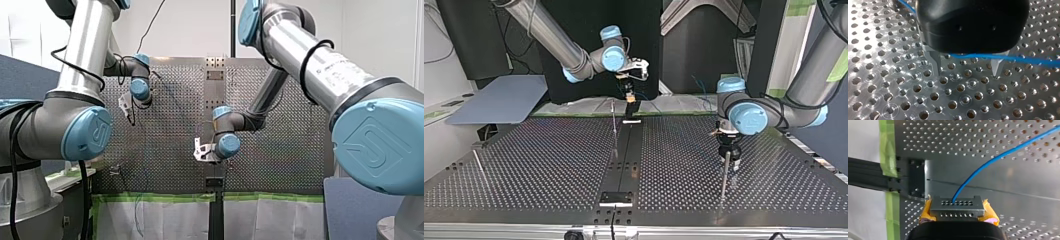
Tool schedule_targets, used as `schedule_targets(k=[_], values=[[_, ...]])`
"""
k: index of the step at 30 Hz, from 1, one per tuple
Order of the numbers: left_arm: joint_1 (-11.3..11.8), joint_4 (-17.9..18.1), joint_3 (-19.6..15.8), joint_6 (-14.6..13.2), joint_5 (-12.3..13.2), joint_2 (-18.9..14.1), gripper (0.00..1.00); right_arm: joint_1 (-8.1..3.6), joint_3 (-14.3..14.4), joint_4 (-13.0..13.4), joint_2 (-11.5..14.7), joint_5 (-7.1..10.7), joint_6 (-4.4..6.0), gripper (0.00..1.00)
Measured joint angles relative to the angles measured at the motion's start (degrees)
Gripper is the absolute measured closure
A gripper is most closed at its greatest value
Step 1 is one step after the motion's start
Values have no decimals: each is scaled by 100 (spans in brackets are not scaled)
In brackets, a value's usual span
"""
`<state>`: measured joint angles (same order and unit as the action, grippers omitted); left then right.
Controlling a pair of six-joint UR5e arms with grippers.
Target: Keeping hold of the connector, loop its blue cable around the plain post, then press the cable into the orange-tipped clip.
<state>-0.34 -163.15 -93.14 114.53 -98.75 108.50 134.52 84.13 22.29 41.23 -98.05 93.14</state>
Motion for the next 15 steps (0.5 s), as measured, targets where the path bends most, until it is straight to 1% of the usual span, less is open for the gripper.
schedule_targets(k=[5,8,13,15], values=[[1,-6,0,1,0,0,0,-6,0,228,-236,-154,33,100],[2,-8,0,4,-4,0,0,-27,2,388,-396,-192,91,100],[2,-14,0,4,-11,0,0,-70,3,640,-649,-204,249,100],[1,-8,0,4,-4,0,0,-95,2,748,-756,-204,346,100]])
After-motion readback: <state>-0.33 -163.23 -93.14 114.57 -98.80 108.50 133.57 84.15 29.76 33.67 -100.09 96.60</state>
